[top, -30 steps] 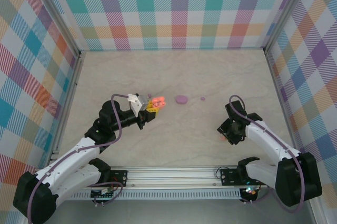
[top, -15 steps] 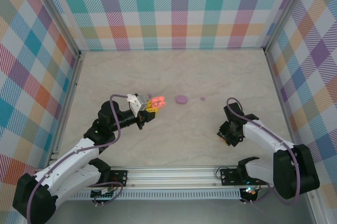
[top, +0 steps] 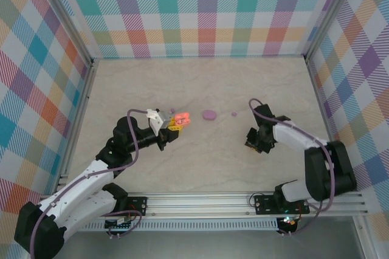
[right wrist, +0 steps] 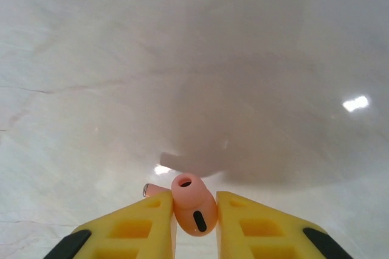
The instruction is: Insert the wireless bluetooth earbuds into the charging case
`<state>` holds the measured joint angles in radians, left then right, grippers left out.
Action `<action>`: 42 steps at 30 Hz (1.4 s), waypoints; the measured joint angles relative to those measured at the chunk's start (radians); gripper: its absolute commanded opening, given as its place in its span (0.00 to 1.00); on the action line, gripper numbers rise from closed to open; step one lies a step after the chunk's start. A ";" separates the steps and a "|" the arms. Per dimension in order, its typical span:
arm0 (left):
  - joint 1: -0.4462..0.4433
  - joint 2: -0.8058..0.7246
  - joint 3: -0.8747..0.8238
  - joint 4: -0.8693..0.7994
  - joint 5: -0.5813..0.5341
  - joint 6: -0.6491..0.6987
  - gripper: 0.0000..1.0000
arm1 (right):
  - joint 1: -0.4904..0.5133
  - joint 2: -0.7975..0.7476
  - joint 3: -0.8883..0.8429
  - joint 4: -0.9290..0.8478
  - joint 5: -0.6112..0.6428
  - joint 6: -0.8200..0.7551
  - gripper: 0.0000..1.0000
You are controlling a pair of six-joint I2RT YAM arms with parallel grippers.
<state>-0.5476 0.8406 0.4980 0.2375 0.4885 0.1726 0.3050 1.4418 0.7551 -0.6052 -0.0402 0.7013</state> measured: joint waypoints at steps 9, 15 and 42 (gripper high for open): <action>-0.002 0.009 0.003 -0.002 -0.008 -0.008 0.00 | 0.221 0.297 0.327 -0.018 -0.013 -0.317 0.21; -0.007 -0.050 -0.003 -0.005 -0.032 -0.024 0.00 | 0.328 0.420 0.441 -0.068 -0.032 -0.495 0.21; -0.008 -0.097 -0.024 -0.053 -0.087 -0.002 0.00 | 0.374 0.196 0.277 0.012 0.020 0.075 0.35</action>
<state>-0.5560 0.7437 0.4744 0.1841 0.4019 0.1703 0.6792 1.6375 1.0321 -0.5930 -0.0200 0.7761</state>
